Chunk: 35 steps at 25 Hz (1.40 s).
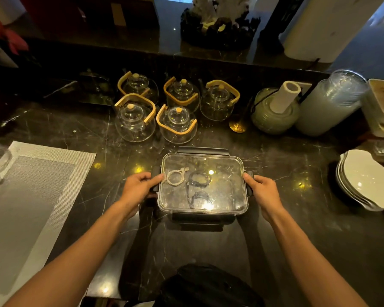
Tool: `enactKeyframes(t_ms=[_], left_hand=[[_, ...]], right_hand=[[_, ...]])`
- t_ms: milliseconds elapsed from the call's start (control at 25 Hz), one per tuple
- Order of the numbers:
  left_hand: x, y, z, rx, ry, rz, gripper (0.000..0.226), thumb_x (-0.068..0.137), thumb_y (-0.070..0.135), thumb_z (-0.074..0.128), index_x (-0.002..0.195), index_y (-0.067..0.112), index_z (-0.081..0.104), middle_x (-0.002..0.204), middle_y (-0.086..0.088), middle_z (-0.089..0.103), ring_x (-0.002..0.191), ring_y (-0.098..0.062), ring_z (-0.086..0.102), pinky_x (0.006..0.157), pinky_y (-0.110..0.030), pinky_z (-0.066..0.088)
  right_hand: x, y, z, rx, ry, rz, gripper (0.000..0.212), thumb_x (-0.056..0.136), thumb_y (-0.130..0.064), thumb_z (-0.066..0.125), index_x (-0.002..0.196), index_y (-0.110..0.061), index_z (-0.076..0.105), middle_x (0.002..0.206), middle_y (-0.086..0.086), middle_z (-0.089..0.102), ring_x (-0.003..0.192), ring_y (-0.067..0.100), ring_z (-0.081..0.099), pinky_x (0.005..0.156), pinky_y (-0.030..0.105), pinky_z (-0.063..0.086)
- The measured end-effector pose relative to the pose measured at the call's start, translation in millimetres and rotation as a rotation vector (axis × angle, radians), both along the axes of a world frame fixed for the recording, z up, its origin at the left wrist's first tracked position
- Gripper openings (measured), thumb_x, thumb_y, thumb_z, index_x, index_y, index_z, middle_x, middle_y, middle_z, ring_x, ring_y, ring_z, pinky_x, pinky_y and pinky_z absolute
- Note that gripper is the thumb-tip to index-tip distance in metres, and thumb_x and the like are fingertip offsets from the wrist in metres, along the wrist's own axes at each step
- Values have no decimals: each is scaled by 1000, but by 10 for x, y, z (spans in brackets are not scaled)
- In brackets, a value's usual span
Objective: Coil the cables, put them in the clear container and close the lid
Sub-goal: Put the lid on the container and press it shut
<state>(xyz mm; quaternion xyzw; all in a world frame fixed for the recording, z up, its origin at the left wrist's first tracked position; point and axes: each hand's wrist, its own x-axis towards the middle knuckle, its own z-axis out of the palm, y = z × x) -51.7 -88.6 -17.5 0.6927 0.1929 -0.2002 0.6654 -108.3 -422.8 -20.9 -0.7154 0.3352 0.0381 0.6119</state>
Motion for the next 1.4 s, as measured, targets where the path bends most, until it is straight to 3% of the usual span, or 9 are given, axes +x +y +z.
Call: enactKeyframes(t_ms=[240,400,600,760,840,920,1000,1120,1400], left_hand=[[-31,4,34,14,1,54,35,84,18,80,114,9,63,95,-11,74,89,-22,74,60,-26,60],[-72,-28,-40,198,-134,-9,33,88,22,77,115,5,71,96,-7,75,89,-19,73,59,-17,56],[-60,-65,33,391,-223,-153,23,95,26,68,109,10,77,90,2,77,81,-7,70,68,-18,50],[2,-56,94,552,-216,-292,26,97,32,64,95,10,78,83,-12,76,85,-30,72,73,-40,56],[63,-114,190,744,-292,-454,28,96,31,62,107,8,72,104,-14,75,103,-35,69,85,-45,55],[174,-269,344,825,-458,-571,53,96,34,63,142,10,52,145,-10,57,135,-29,52,107,-43,43],[332,-482,483,780,-620,-708,66,98,41,59,154,15,37,160,-8,38,148,-23,35,117,-41,32],[553,-778,465,869,-700,-974,68,99,49,53,157,21,31,164,-11,29,151,-25,26,120,-44,26],[694,-1007,190,998,-654,-1095,72,97,56,50,155,18,34,159,-8,39,147,-26,34,117,-57,26]], right_hand=[[-52,10,-34,-21,-44,-89,26,92,-28,75,105,-7,68,95,11,74,82,21,71,60,34,61],[-96,95,-64,-425,-73,9,29,94,-42,69,83,-16,75,76,-2,74,73,14,67,63,29,49],[-101,132,-45,-427,-61,65,32,95,-44,65,74,-22,76,70,-4,74,69,12,66,62,32,49],[-93,142,3,-415,-15,76,31,95,-45,63,72,-26,74,72,-4,74,77,20,71,66,34,51],[-117,198,61,-650,-18,199,35,95,-50,59,85,-20,74,84,3,73,86,30,68,68,35,48],[-167,358,149,-909,-78,415,59,90,-58,63,128,-13,64,123,12,64,117,32,59,93,44,49],[-266,566,190,-975,-120,668,90,83,-72,61,153,-19,40,156,13,39,146,31,33,120,53,29],[-427,718,101,-1015,-133,862,99,80,-79,55,157,-23,28,168,16,18,157,30,10,126,54,9],[-524,688,34,-1107,-131,981,90,90,-65,56,160,-16,25,170,17,15,158,32,5,127,52,7]])
